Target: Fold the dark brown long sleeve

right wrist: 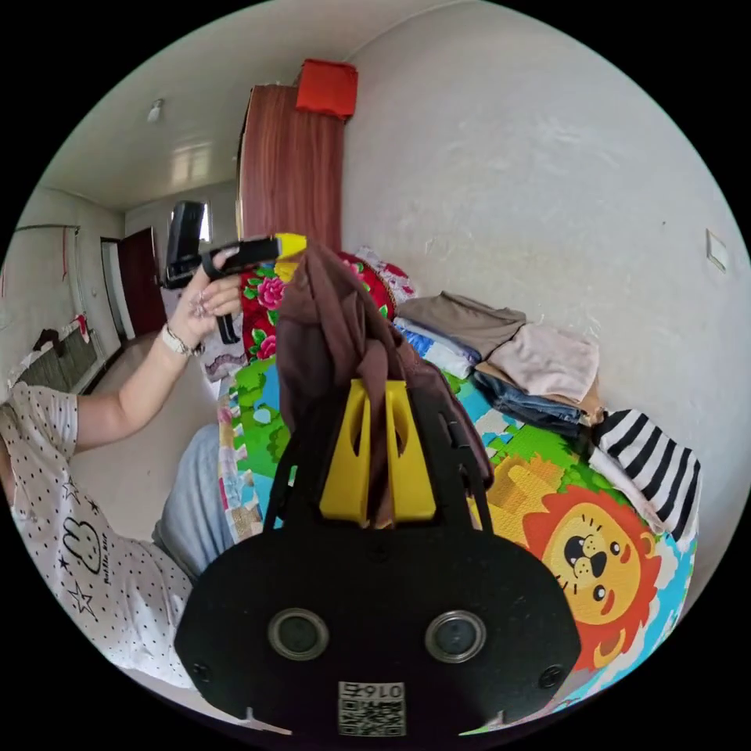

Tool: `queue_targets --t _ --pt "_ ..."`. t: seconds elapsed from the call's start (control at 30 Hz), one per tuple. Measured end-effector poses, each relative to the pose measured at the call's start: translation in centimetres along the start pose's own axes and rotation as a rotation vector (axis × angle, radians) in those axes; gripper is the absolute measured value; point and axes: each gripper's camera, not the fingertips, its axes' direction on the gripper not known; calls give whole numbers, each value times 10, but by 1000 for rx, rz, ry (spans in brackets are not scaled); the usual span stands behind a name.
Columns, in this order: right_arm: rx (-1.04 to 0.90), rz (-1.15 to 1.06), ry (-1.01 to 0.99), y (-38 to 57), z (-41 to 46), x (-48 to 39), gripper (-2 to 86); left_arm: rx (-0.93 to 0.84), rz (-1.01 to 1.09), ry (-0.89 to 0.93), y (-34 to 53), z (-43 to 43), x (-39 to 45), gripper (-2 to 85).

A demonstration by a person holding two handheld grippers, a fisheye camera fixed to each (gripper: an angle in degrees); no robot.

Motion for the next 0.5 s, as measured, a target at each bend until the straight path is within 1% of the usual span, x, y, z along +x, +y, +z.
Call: queue_targets --t 0.03,0.07,0.1,0.13,0.17,0.2,0.23,0.27,0.33,0.4,0.43,0.5 --pt "46 21 16 -3 -20 8 23 54 -43 -42 1 -5 -7 -9" --pt "74 49 83 -8 -39 15 21 211 -132 -185 5 -27 -24 -9" --pt "51 63 158 -11 -45 18 21 332 -231 -238 6 -51 -48 -9" --pt "19 80 292 -14 -58 27 20 382 -268 -215 7 -62 -61 -9" --pt "15 122 346 -13 -73 44 20 444 -284 -105 6 -75 -85 -9" --pt "20 140 348 -11 -82 53 21 444 -270 7 3 -79 -102 -9" --pt "31 164 334 -5 -98 67 21 420 -268 45 1 -76 -108 -9" --pt "35 170 319 -1 -111 75 21 356 -258 78 -3 -67 -114 -9" --pt "28 133 339 4 -122 77 21 253 -222 80 -5 -43 -112 -8" --pt "18 76 357 6 -128 74 22 110 -162 108 0 6 -96 -3" --pt "15 50 356 6 -131 73 22 77 -149 126 2 20 -92 -1" --pt "22 20 328 4 -136 71 22 -48 -119 216 13 81 -71 30"
